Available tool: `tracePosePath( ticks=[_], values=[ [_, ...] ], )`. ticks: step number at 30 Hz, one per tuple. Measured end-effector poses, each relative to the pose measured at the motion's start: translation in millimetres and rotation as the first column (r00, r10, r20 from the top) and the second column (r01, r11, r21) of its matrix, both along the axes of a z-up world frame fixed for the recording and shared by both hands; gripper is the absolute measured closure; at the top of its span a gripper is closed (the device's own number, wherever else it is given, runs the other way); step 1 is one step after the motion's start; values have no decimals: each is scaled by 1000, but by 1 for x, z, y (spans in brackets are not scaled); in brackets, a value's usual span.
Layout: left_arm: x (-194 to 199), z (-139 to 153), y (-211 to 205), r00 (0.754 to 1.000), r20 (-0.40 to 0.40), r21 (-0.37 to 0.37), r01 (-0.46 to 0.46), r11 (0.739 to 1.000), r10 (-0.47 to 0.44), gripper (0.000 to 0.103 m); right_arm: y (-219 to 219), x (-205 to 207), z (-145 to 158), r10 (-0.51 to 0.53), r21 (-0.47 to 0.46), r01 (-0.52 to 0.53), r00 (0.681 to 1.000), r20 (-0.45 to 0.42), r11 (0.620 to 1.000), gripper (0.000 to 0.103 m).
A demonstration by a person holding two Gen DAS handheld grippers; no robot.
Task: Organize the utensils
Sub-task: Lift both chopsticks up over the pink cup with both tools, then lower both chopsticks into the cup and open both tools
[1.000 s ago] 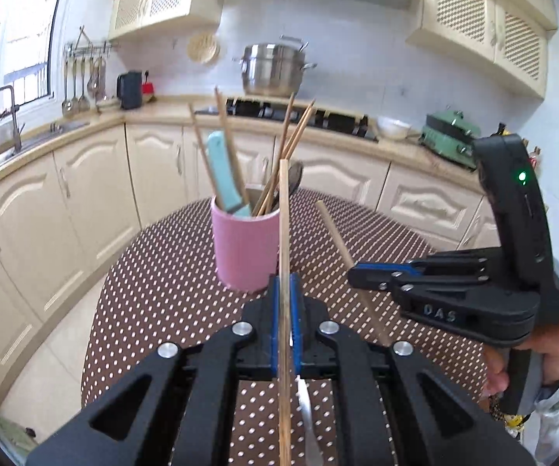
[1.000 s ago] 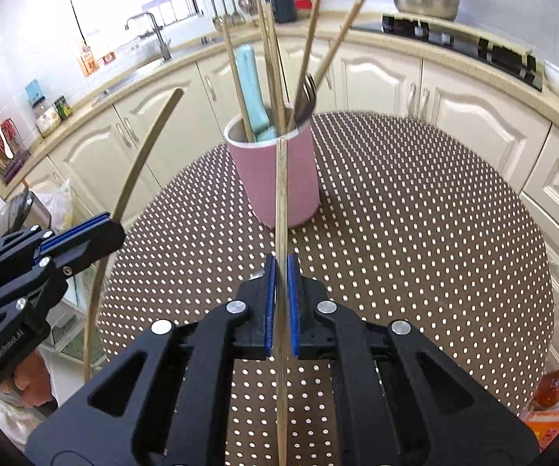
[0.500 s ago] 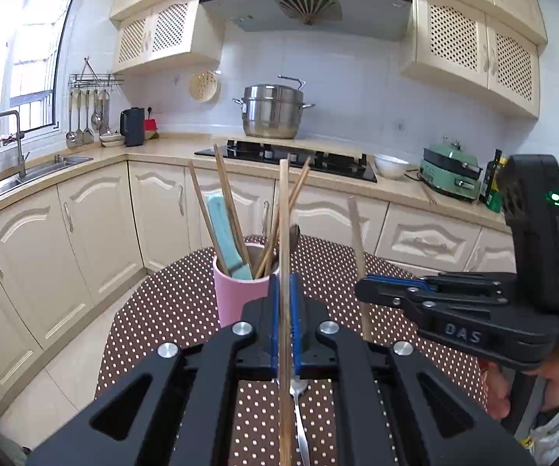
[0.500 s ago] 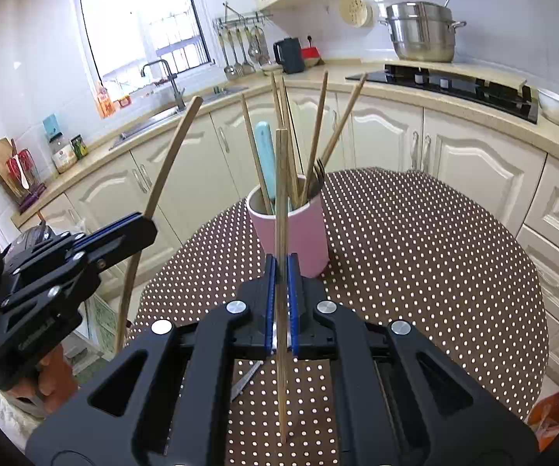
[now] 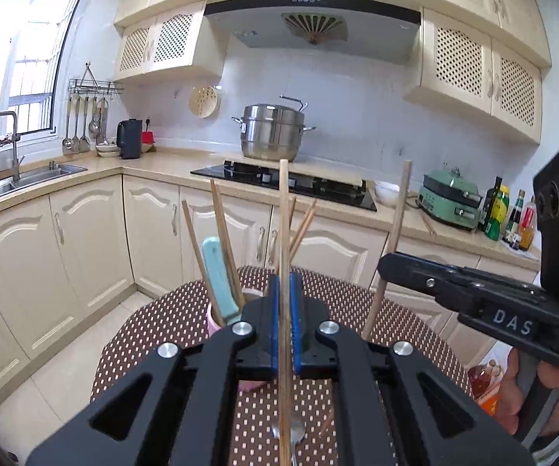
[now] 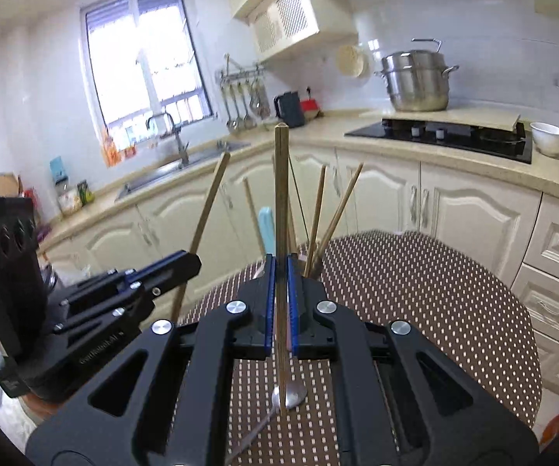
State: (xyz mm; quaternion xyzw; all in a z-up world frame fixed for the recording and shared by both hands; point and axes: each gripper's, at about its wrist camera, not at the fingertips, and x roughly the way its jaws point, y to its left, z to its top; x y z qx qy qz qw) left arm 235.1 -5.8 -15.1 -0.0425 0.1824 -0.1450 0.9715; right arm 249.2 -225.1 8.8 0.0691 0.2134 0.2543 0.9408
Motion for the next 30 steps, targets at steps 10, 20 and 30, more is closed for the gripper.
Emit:
tracePosePath(
  ticks=[10, 20, 30],
  values=[
    [37, 16, 13, 996, 80, -95, -20, 995, 28, 98, 6, 32, 12, -15, 52, 11, 998, 66, 999, 96],
    [66, 17, 27, 974, 215, -209, -22, 978, 68, 98, 9, 56, 42, -30, 89, 15, 984, 175, 996, 96],
    [90, 14, 24, 947, 300, -228, -45, 973, 114, 98, 24, 78, 13, 5, 21, -8, 989, 150, 1000, 96]
  ],
)
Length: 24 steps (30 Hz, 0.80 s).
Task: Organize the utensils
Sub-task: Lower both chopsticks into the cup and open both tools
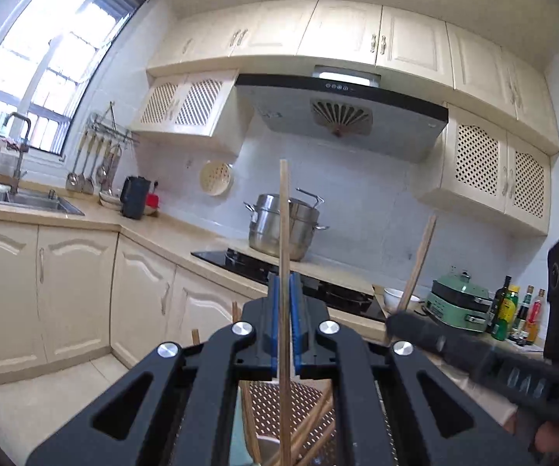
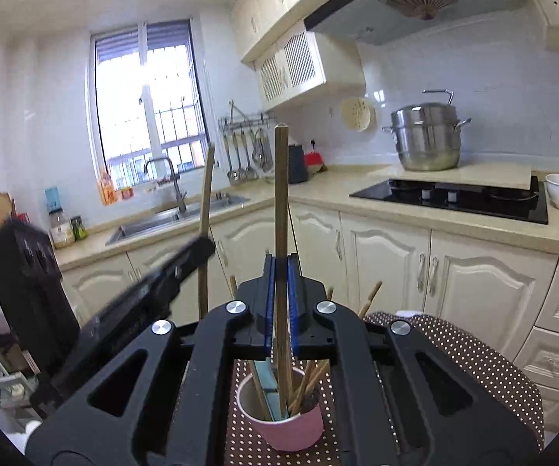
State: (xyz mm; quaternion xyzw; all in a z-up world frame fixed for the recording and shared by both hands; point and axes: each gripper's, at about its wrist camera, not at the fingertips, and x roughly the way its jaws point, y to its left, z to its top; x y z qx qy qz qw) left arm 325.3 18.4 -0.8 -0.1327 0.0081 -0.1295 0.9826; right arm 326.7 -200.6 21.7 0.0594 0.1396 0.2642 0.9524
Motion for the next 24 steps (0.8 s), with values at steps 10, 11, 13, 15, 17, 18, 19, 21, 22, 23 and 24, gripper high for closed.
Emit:
tracePosePath(
  ticks=[10, 11, 13, 15, 17, 18, 19, 21, 22, 23, 24],
  values=[
    [9, -15, -9, 992, 92, 5, -83, 997, 82, 98, 3, 10, -34, 13, -21, -14, 999, -53, 1000, 96],
    [10, -17, -9, 991, 98, 8, -91, 996, 90, 98, 2, 11, -35, 13, -22, -14, 998, -54, 1000, 97],
    [12, -21, -11, 989, 104, 31, -108, 994, 104, 98, 2, 11, -39, 14, -19, -15, 998, -53, 1000, 97],
    [16, -25, -16, 989, 98, 70, -118, 991, 110, 98, 3, 11, -43, 14, -20, -15, 999, -52, 1000, 97],
    [16, -31, -17, 990, 92, 84, -115, 990, 107, 98, 2, 12, -45, 18, -9, -19, 998, -60, 1000, 97],
    [16, -34, -17, 991, 85, 85, -114, 990, 107, 98, 3, 12, -47, 20, -7, -21, 998, -63, 1000, 97],
    [16, -36, -16, 991, 79, 82, -113, 990, 106, 98, 3, 12, -48, 22, -8, -22, 998, -65, 1000, 97],
    [18, -41, -13, 994, 53, 77, -104, 992, 100, 98, 4, 12, -50, 25, -9, -26, 997, -67, 1000, 97],
    [17, -43, -11, 994, 46, 76, -102, 992, 99, 98, 4, 11, -51, 25, -11, -25, 998, -64, 1000, 97],
    [16, -45, -10, 995, 34, 76, -96, 992, 94, 98, 4, 11, -52, 22, -14, -23, 998, -64, 1000, 96],
    [15, -48, -9, 996, 21, 78, -90, 993, 89, 98, 4, 11, -53, 21, -15, -22, 998, -64, 1000, 96]
  ],
)
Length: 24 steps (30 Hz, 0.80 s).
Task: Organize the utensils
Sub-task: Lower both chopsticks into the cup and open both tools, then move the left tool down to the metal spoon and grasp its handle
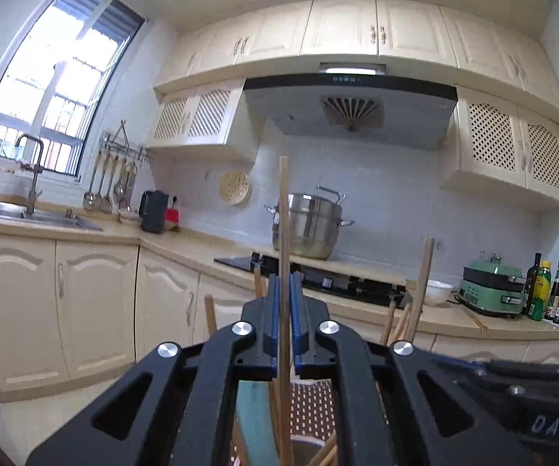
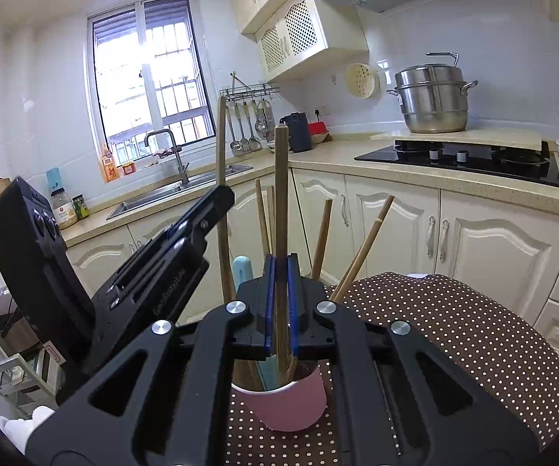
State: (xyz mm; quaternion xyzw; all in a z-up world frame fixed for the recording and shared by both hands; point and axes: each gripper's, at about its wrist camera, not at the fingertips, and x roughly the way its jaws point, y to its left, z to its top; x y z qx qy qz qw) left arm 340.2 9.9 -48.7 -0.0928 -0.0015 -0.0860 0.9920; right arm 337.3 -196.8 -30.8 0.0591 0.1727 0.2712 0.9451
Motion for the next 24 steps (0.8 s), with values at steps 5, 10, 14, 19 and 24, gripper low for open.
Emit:
tracePosePath(
  ticks=[5, 10, 14, 19, 24],
  values=[
    [-7, -12, 1, 999, -49, 14, 10, 1000, -9, 98, 2, -1, -4, -14, -15, 14, 1000, -4, 1000, 96],
    [-19, -16, -1, 995, -102, 49, 23, 999, -18, 91, 2, -8, -6, -44, -5, 44, 999, -2, 999, 96],
    [-31, -12, 0, 992, -117, 43, 42, 998, -37, 63, 4, -15, -3, -63, -6, 63, 998, 5, 998, 96],
    [-49, -5, 8, 987, -155, 19, 45, 999, -42, 52, 3, -29, 4, -96, -10, 97, 995, 18, 995, 86],
    [-76, 2, 17, 984, -175, 9, 40, 999, -38, 40, -7, -48, 8, -134, 10, 134, 991, 19, 991, 54]
  ],
)
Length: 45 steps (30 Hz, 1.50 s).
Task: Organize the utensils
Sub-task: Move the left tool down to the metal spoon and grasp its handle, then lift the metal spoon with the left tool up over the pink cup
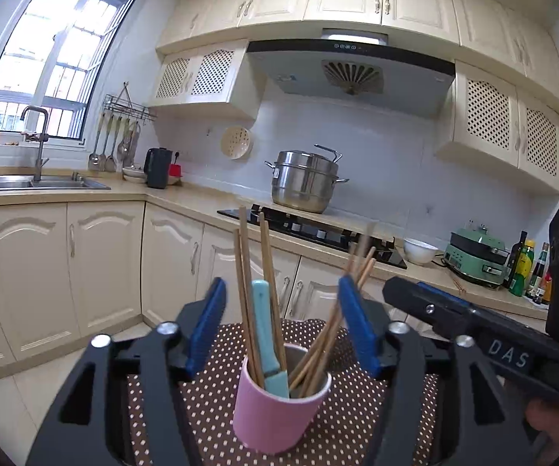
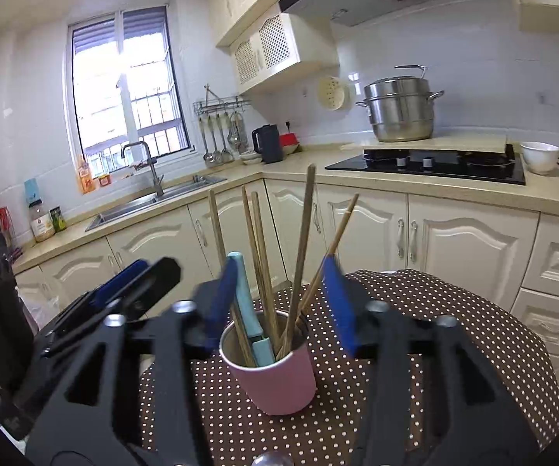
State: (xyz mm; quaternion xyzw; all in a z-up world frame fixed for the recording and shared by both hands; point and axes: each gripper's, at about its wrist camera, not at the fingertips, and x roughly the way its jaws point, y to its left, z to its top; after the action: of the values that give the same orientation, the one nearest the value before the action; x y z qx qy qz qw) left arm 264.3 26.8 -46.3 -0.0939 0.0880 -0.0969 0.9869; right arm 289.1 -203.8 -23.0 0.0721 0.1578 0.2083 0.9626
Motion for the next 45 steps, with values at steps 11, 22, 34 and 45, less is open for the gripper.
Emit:
tracePosePath(
  ticks=[11, 22, 34, 45],
  values=[
    [-36, -18, -29, 973, -228, 155, 67, 986, -31, 33, -18, -39, -38, -43, -25, 40, 994, -105, 999, 46],
    [-12, -95, -50, 732, -677, 158, 250, 955, -80, 33, -45, -57, -100, -84, -16, 82, 955, -286, 996, 42],
    [-4, -134, -76, 631, -776, 239, 302, 923, -5, 40, -53, -64, -131, -44, 14, 53, 923, -382, 999, 39],
    [0, -137, -80, 641, -767, 213, 291, 933, -25, 99, -55, -67, -137, -15, 57, 42, 916, -400, 997, 39]
  ],
)
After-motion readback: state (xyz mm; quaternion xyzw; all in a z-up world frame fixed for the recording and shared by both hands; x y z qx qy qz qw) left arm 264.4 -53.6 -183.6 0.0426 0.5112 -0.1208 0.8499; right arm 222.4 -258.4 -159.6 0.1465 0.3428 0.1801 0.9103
